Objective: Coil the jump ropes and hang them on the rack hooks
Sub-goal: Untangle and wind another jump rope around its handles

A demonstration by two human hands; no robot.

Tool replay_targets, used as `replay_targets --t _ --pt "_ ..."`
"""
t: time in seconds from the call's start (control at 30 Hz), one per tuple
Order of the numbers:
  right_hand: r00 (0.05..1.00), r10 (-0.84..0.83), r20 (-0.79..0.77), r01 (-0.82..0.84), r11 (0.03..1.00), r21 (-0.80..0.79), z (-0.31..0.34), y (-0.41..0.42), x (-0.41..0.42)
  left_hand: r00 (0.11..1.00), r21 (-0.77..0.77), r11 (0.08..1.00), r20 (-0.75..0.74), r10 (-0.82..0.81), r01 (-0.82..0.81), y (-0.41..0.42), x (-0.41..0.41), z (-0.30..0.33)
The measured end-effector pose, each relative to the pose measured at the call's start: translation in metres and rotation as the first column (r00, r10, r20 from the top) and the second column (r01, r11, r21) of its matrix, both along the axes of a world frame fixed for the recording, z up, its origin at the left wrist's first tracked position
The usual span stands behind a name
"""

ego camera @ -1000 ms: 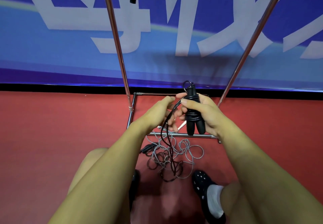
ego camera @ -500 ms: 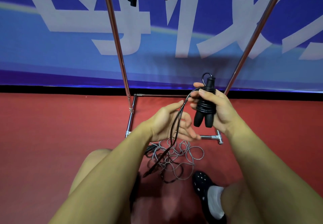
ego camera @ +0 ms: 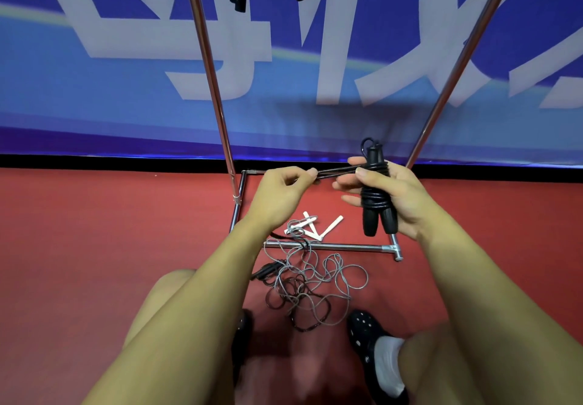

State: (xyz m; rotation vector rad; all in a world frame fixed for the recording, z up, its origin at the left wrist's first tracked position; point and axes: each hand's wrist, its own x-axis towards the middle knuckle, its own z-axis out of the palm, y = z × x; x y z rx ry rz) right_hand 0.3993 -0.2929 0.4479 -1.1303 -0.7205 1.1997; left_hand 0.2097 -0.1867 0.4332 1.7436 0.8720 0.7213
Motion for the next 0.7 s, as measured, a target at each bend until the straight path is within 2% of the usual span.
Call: replay_targets --t 0.13,0.23,0.3,0.4,0.43,0.7 --pt "0.989 -0.035 0.142 0.046 0.997 -0.069 -0.004 0.001 0.002 0.998 0.025 1.0 -0.066 0.012 -0.011 -0.001 -0.001 0.006" --pt "0.983 -0.042 0.181 0.066 0.99 -0.126 -0.011 0.006 0.0 0.989 0.068 0.998 -0.145 0.014 -0.004 -0.001 0.001 0.006" --pt "0.992 -0.02 0.124 0.04 0.986 -0.165 -0.012 0.009 -0.001 0.985 0.115 0.993 -0.174 0.018 0.002 0.001 0.002 0.002" --pt "0.995 -0.005 -0.103 -0.014 0.982 -0.187 -0.01 0.011 -0.001 0.983 0.131 0.991 -0.185 0.018 0.006 0.002 0.001 -0.001" --pt "0.991 -0.011 -0.135 -0.015 0.982 -0.189 -0.009 0.011 -0.001 0.983 0.132 0.991 -0.184 0.022 0.002 0.002 0.001 0.0" --pt "0.998 -0.007 -0.055 -0.002 0.987 -0.164 -0.02 0.014 -0.002 0.981 0.169 0.985 -0.189 0.052 -0.02 0.002 0.0 -0.001"
